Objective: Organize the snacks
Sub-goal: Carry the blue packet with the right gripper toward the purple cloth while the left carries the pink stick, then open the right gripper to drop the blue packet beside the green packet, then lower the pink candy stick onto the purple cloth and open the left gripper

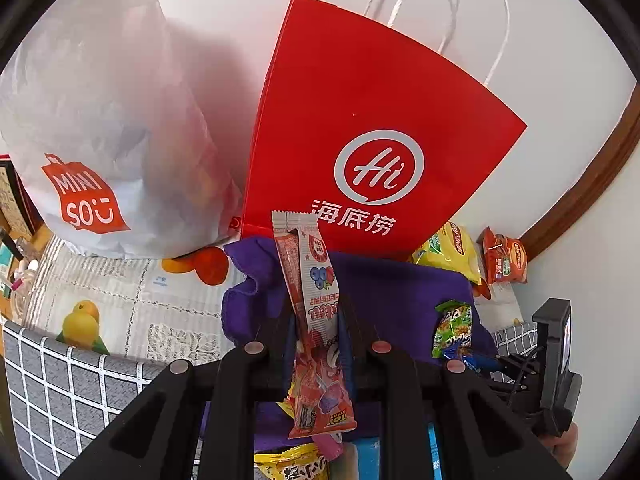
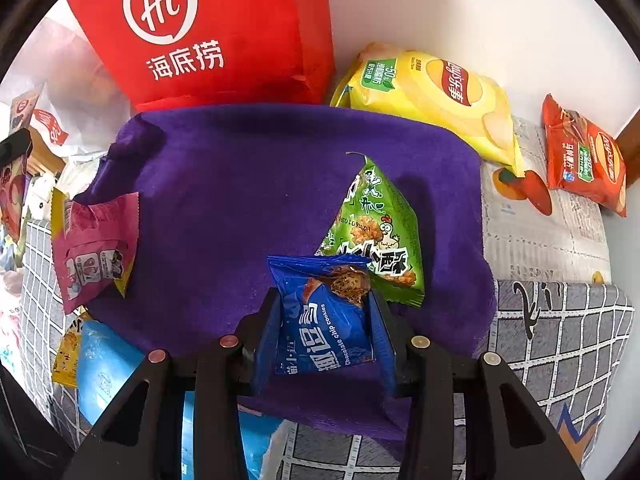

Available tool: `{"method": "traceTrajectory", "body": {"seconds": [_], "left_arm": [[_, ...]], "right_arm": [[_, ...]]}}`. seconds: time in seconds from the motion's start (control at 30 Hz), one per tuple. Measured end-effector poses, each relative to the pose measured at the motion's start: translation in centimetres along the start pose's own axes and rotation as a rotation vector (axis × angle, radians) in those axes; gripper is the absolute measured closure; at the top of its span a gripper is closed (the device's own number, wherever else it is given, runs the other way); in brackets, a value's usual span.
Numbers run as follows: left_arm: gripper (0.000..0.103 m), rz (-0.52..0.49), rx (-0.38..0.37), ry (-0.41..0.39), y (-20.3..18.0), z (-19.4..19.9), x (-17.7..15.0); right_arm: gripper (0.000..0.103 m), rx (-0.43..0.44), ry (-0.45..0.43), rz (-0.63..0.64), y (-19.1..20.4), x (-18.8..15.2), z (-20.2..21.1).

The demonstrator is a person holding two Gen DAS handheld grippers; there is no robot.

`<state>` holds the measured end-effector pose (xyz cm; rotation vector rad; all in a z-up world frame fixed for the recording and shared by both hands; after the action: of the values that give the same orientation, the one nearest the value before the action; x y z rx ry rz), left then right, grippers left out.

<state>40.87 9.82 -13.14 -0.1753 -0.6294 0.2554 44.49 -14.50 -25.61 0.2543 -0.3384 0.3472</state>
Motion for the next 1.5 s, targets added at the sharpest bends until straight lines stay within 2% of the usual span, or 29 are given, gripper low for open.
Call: {"method": "traceTrajectory", "body": {"seconds": [0.13,0.3,0.47,0.6,0.7,0.87,1.03,1.13,1.33,1.4,1.5], "left_arm": [[0.085,0.003,-0.003,0.029,0.0,-0.7,-0.4],[0.085,-0.008,0.063,0.057,0.6,-1.7,-0.7],[0.085,-0.007,0.115,0.094,1.3,-2.8,-1.2],[0.085,-0.008,0.132,0.109,1.3,-3.6,-1.5],[0.085,0.002,0.106,0.117,1.0,-4.3,-1.8],[0.085,0.022,0.051,0.105,-0.3,-5.3,-2.2],[0.084,0.085,-0.086,0.133,-1.6,-6.3,-2.8],[0.084,0.093,-0.131,0.146,-2.5,-6.8,-3.2],[0.081,0.136,-0.149,0.161,-2.9,-7.3,-3.6],[0.078,0.165,-0.129,0.176,-2.5,-7.7,-3.9],[0.077,0.157,-0.126,0.172,-2.6,-7.9,-3.9]], "right_arm": [[0.060,-0.010,0.019,-0.004,-0.3,-0.2,-0.3],[0.060,-0.012,0.039,0.000,0.0,-0.3,-0.7],[0.057,-0.010,0.029,0.023,1.3,0.0,-0.3],[0.057,-0.001,-0.013,0.051,2.0,0.3,1.5],[0.052,0.006,-0.054,0.054,2.5,0.7,2.9],[0.052,0.009,-0.078,0.057,2.3,0.8,4.0],[0.052,0.013,-0.076,0.037,2.1,0.9,3.7],[0.052,0.016,-0.077,0.037,2.2,0.8,3.5],[0.052,0.016,-0.083,0.049,2.5,0.7,3.7],[0.052,0.015,-0.082,0.051,2.5,0.7,3.7],[0.052,0.012,-0.088,0.055,2.5,0.8,3.9]]}}
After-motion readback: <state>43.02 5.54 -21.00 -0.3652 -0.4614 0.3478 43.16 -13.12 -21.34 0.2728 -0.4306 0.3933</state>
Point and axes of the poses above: each gripper's, at about its wrist camera, not at the fingertips, and z roughly against the way its jaws point, y to its left, x to its top, the point moved 8 cm from there along -z, roughly the way its jaws point, and after that the axes turned 5 degrees about x, right-handed, at the moved point
